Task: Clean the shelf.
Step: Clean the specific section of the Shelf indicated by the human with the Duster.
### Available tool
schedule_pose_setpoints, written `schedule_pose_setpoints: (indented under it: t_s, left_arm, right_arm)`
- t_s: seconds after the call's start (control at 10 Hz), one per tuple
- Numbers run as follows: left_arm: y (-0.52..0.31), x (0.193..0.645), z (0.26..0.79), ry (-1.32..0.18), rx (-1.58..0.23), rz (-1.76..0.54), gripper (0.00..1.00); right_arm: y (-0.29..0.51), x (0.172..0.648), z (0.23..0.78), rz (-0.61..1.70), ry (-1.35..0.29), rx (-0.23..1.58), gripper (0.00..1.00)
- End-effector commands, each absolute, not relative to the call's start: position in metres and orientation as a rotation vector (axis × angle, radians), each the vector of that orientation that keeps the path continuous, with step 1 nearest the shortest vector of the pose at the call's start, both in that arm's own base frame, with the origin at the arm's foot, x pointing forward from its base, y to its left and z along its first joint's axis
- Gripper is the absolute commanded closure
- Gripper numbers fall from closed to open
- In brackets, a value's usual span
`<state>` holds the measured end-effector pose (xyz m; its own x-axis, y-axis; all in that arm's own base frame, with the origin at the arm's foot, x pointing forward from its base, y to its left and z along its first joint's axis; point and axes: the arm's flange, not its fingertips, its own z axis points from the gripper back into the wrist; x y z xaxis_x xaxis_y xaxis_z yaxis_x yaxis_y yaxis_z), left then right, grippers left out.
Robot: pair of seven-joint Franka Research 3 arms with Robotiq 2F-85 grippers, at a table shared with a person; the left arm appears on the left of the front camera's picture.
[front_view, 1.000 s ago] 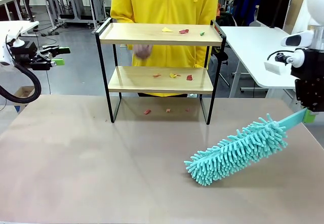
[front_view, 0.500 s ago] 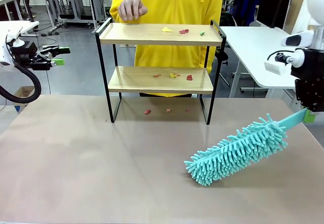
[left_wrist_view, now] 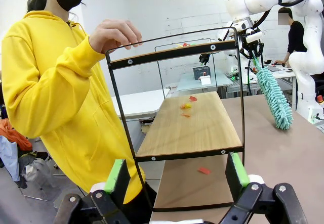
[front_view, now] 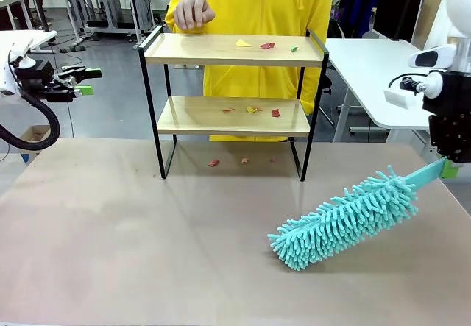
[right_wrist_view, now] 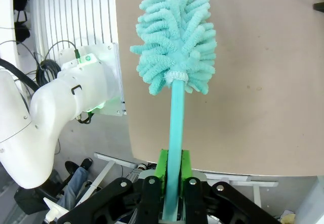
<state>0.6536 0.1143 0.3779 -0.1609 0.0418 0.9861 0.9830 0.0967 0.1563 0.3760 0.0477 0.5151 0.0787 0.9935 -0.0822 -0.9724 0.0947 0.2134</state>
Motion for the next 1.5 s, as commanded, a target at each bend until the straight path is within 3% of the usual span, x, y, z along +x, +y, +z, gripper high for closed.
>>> schedule_pose_setpoints:
  t_s: [0.0, 1.4]
  left_arm:
    - [0.1141, 0.6526, 0.3802, -1.406, -1.095, -1.236, 0.00]
    - [0.1141, 0.6526, 0.3802, -1.406, -1.095, -1.236, 0.00]
  right_arm:
    - [0.0449, 0.3734, 0.5173, 1.472, 0.240, 0.097, 0.87]
    - [0.0449, 0.3734, 0.5173, 1.472, 0.240, 0.097, 0.87]
